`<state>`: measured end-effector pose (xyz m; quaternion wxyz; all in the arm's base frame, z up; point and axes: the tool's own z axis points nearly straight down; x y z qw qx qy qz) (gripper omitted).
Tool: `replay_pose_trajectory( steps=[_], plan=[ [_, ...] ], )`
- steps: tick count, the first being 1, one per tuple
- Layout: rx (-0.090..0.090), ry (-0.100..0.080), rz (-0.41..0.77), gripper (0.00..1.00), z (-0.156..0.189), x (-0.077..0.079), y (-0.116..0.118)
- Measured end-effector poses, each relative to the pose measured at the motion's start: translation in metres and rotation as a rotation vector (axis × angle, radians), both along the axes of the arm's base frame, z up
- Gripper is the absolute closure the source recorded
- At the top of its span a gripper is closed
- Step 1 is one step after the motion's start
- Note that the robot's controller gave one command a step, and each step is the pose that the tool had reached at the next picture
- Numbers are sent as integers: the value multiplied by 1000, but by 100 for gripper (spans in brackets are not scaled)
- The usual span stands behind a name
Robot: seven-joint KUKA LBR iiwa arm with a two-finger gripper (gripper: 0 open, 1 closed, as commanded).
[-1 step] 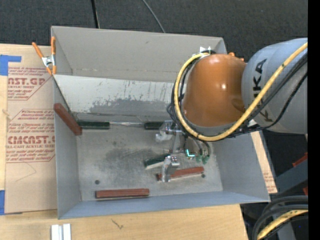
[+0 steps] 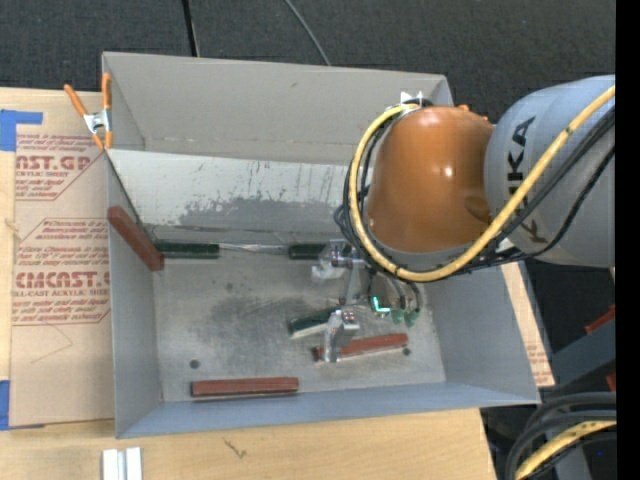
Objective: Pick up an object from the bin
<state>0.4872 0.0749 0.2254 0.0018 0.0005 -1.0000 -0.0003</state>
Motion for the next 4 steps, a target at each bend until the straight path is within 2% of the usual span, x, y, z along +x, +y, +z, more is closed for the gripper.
replay_pose_trajectory(
  steps=[1, 2, 3, 4],
  plan=[
    [1, -10, 83, 0, -33, 6, -13],
    [0, -10, 170, 0, -99, 26, -24],
    [1, -23, 281, 100, -150, 10, -48],
    [1, -23, 281, 100, -150, 10, -48]
  ],
)
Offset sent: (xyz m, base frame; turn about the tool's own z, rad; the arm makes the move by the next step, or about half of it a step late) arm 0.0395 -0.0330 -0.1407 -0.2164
